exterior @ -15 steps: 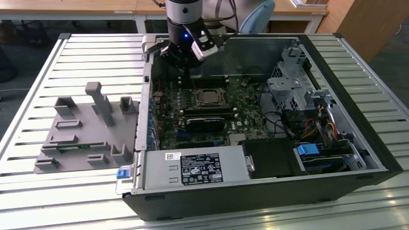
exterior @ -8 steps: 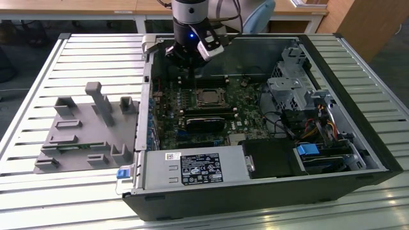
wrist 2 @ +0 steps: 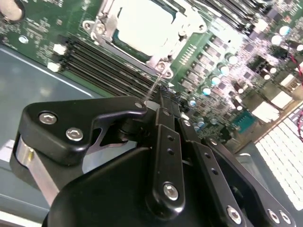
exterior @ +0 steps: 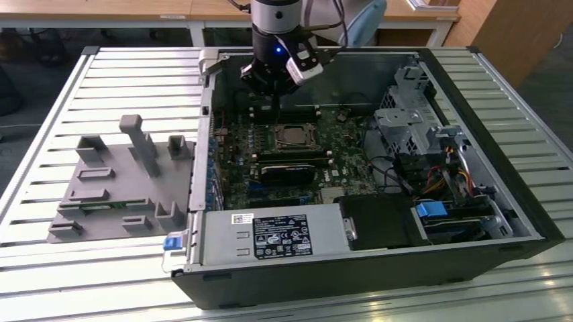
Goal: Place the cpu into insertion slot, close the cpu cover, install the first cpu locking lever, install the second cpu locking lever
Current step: 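Install the first cpu locking lever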
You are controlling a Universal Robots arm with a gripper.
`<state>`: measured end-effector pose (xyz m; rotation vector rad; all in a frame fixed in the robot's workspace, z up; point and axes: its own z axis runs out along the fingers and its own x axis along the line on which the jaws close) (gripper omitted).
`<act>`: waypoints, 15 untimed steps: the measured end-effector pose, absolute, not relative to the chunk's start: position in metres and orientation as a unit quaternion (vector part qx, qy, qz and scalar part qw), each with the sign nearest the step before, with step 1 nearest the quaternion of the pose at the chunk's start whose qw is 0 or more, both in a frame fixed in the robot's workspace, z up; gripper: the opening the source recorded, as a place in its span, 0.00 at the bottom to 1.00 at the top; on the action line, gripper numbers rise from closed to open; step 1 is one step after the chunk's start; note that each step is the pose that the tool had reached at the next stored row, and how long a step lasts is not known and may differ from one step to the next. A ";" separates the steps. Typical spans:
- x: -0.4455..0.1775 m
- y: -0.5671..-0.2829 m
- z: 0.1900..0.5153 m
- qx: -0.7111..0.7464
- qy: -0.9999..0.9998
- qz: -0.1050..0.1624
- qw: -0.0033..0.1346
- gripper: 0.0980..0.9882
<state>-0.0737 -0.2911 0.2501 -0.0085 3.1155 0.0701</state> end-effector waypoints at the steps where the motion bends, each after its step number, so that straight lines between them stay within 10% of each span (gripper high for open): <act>1: -0.071 -0.291 0.250 -0.003 1.000 0.022 0.013 0.02; 15: -0.055 -0.291 0.248 -0.002 0.999 0.050 0.013 0.02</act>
